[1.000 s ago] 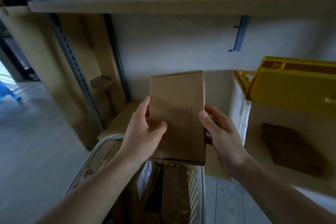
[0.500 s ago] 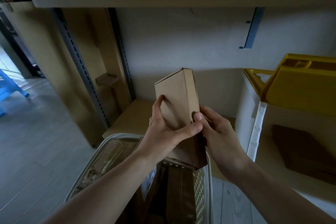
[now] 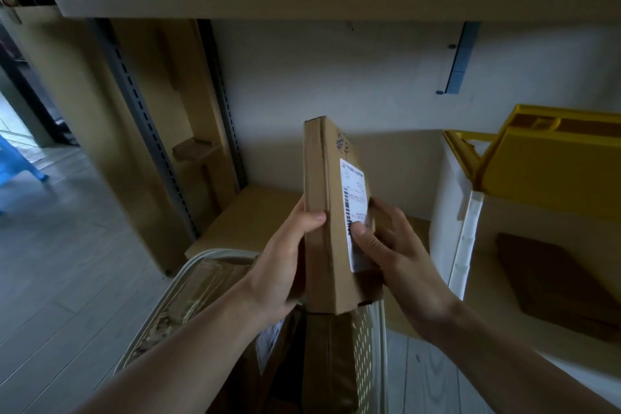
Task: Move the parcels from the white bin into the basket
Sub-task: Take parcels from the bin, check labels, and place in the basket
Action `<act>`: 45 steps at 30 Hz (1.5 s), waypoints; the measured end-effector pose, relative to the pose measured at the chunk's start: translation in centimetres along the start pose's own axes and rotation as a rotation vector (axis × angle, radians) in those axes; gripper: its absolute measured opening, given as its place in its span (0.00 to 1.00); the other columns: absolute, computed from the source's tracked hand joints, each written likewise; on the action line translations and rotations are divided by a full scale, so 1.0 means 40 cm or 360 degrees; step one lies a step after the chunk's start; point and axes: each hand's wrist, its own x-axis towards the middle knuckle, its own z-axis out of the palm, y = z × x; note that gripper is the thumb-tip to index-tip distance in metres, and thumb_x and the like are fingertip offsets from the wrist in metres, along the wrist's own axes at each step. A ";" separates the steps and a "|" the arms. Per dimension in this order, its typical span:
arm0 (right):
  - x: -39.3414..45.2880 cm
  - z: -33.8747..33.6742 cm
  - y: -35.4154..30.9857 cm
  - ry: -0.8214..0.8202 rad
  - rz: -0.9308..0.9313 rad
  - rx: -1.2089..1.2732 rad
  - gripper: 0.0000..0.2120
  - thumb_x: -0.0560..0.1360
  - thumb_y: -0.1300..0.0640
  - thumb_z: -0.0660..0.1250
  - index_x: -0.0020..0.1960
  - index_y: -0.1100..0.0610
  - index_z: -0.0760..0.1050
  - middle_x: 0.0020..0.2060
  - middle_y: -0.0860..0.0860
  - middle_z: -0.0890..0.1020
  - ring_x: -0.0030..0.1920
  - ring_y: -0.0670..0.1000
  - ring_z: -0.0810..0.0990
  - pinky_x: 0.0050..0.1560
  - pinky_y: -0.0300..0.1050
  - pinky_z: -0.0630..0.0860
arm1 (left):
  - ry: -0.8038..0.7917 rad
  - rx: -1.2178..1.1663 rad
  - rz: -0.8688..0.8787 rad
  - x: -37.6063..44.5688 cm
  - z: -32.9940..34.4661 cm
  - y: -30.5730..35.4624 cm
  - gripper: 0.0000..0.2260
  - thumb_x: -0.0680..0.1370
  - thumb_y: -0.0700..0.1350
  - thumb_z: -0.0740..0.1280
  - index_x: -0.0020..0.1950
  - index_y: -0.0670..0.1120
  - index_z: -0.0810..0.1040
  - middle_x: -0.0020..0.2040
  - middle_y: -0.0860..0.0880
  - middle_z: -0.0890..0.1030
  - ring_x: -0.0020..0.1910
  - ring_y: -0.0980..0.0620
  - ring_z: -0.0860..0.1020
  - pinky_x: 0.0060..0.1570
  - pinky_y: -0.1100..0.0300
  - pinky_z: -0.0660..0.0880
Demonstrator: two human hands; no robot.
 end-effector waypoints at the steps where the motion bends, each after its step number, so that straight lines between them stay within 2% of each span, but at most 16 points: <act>1: 0.002 -0.007 -0.001 0.0042 -0.0004 0.0003 0.30 0.73 0.48 0.71 0.73 0.46 0.67 0.59 0.49 0.85 0.54 0.47 0.87 0.45 0.41 0.84 | 0.0003 -0.0028 0.0014 -0.003 -0.002 0.002 0.24 0.75 0.54 0.62 0.71 0.51 0.73 0.51 0.50 0.87 0.50 0.51 0.86 0.42 0.59 0.82; 6: 0.005 -0.037 -0.007 0.0264 -0.0136 -0.0126 0.29 0.71 0.48 0.73 0.71 0.50 0.72 0.57 0.46 0.86 0.56 0.46 0.86 0.50 0.42 0.84 | 0.0191 0.0040 0.0091 -0.003 -0.004 0.014 0.17 0.81 0.54 0.62 0.69 0.56 0.74 0.60 0.52 0.85 0.58 0.51 0.84 0.49 0.56 0.83; 9: 0.002 -0.044 -0.012 0.0335 -0.0222 -0.0121 0.23 0.72 0.51 0.72 0.66 0.48 0.75 0.53 0.45 0.87 0.53 0.47 0.87 0.47 0.40 0.84 | 0.0424 0.0206 0.0207 0.001 -0.006 0.008 0.12 0.83 0.47 0.61 0.66 0.57 0.75 0.58 0.56 0.85 0.56 0.59 0.83 0.50 0.64 0.77; 15: -0.016 -0.054 -0.030 0.0367 -0.0263 -0.0157 0.13 0.80 0.58 0.66 0.61 0.43 0.76 0.55 0.45 0.87 0.56 0.47 0.86 0.47 0.44 0.85 | 0.0520 0.0486 0.0226 0.007 -0.016 0.000 0.13 0.85 0.43 0.61 0.65 0.59 0.74 0.58 0.63 0.84 0.59 0.68 0.79 0.53 0.71 0.73; 19: -0.022 -0.053 -0.039 0.0351 -0.0256 -0.0145 0.14 0.80 0.57 0.66 0.63 0.43 0.75 0.53 0.46 0.87 0.54 0.48 0.86 0.46 0.44 0.85 | 0.0589 0.0463 0.0227 0.008 -0.010 0.002 0.13 0.85 0.41 0.61 0.67 0.54 0.74 0.59 0.59 0.84 0.60 0.64 0.80 0.57 0.66 0.72; 24: -0.033 -0.057 -0.037 0.0123 -0.0023 -0.0144 0.28 0.71 0.56 0.76 0.68 0.46 0.71 0.51 0.46 0.87 0.52 0.50 0.87 0.45 0.46 0.85 | 0.0724 -0.0300 0.0125 0.014 -0.009 0.016 0.16 0.83 0.36 0.62 0.71 0.46 0.70 0.57 0.46 0.86 0.59 0.46 0.84 0.58 0.47 0.79; 28: -0.025 -0.054 -0.025 0.0220 0.0113 0.0188 0.35 0.61 0.60 0.79 0.67 0.50 0.73 0.53 0.54 0.86 0.52 0.54 0.87 0.45 0.48 0.84 | 0.0691 -0.0376 0.0186 0.017 -0.022 0.023 0.29 0.78 0.31 0.67 0.73 0.55 0.64 0.61 0.45 0.84 0.59 0.44 0.83 0.46 0.46 0.83; 31: -0.018 -0.057 -0.034 0.0380 0.0017 0.0364 0.36 0.60 0.60 0.78 0.67 0.54 0.73 0.51 0.58 0.85 0.51 0.55 0.85 0.42 0.43 0.81 | 0.0782 -0.0209 0.0330 0.018 -0.036 0.042 0.34 0.74 0.36 0.72 0.72 0.62 0.65 0.62 0.46 0.82 0.62 0.42 0.81 0.52 0.37 0.81; 33: -0.022 -0.054 -0.043 0.0470 -0.0077 0.0371 0.32 0.60 0.60 0.78 0.62 0.57 0.73 0.51 0.58 0.86 0.52 0.56 0.86 0.45 0.45 0.82 | 0.0960 -0.0132 0.0362 0.016 -0.049 0.061 0.23 0.78 0.39 0.70 0.69 0.55 0.70 0.58 0.48 0.83 0.59 0.46 0.82 0.55 0.37 0.81; 36: -0.035 -0.041 -0.052 0.0637 -0.0169 0.0252 0.21 0.67 0.64 0.78 0.51 0.58 0.69 0.45 0.55 0.88 0.48 0.53 0.88 0.43 0.41 0.84 | 0.1126 -0.0015 0.0310 0.010 -0.081 0.067 0.10 0.78 0.40 0.71 0.55 0.47 0.73 0.47 0.51 0.86 0.50 0.51 0.85 0.58 0.39 0.80; 37: -0.038 -0.037 -0.055 0.0684 -0.0189 0.0190 0.18 0.70 0.65 0.78 0.51 0.58 0.71 0.45 0.54 0.89 0.48 0.52 0.88 0.44 0.41 0.85 | 0.1132 0.0019 0.0286 0.004 -0.087 0.070 0.08 0.77 0.41 0.72 0.49 0.47 0.72 0.44 0.51 0.87 0.51 0.49 0.85 0.59 0.40 0.79; 39: -0.043 -0.033 -0.066 0.0725 -0.0246 0.0113 0.13 0.73 0.65 0.76 0.55 0.58 0.77 0.48 0.52 0.88 0.51 0.49 0.88 0.50 0.41 0.85 | 0.1118 0.0158 0.0249 -0.010 -0.094 0.079 0.17 0.73 0.53 0.76 0.44 0.42 0.73 0.45 0.46 0.87 0.56 0.42 0.84 0.63 0.38 0.76; 41: -0.047 -0.024 -0.081 0.0671 -0.0312 0.0071 0.15 0.76 0.65 0.72 0.62 0.55 0.79 0.52 0.48 0.88 0.55 0.46 0.86 0.55 0.41 0.83 | 0.1061 0.0314 0.0226 -0.021 -0.093 0.081 0.32 0.64 0.64 0.78 0.50 0.39 0.75 0.48 0.45 0.87 0.57 0.41 0.83 0.66 0.36 0.73; 42: -0.049 -0.019 -0.083 0.0614 -0.0333 0.0048 0.19 0.78 0.66 0.70 0.66 0.51 0.78 0.54 0.45 0.88 0.57 0.44 0.85 0.57 0.41 0.82 | 0.0994 0.0357 0.0239 -0.026 -0.089 0.078 0.33 0.63 0.64 0.78 0.56 0.42 0.76 0.49 0.48 0.87 0.57 0.43 0.83 0.68 0.36 0.72; 43: -0.051 -0.012 -0.083 0.0555 -0.0338 0.0017 0.24 0.79 0.67 0.68 0.70 0.47 0.75 0.56 0.42 0.87 0.59 0.42 0.84 0.58 0.38 0.81 | 0.0898 0.0397 0.0242 -0.026 -0.088 0.072 0.31 0.65 0.59 0.78 0.65 0.50 0.74 0.51 0.51 0.87 0.58 0.47 0.83 0.69 0.40 0.72; 45: -0.051 -0.002 -0.081 0.0490 -0.0304 -0.0022 0.32 0.80 0.69 0.66 0.75 0.40 0.69 0.59 0.41 0.85 0.60 0.41 0.82 0.55 0.33 0.81 | 0.0653 0.0405 0.0289 -0.023 -0.086 0.061 0.42 0.68 0.45 0.75 0.78 0.61 0.59 0.54 0.56 0.86 0.58 0.54 0.83 0.65 0.51 0.75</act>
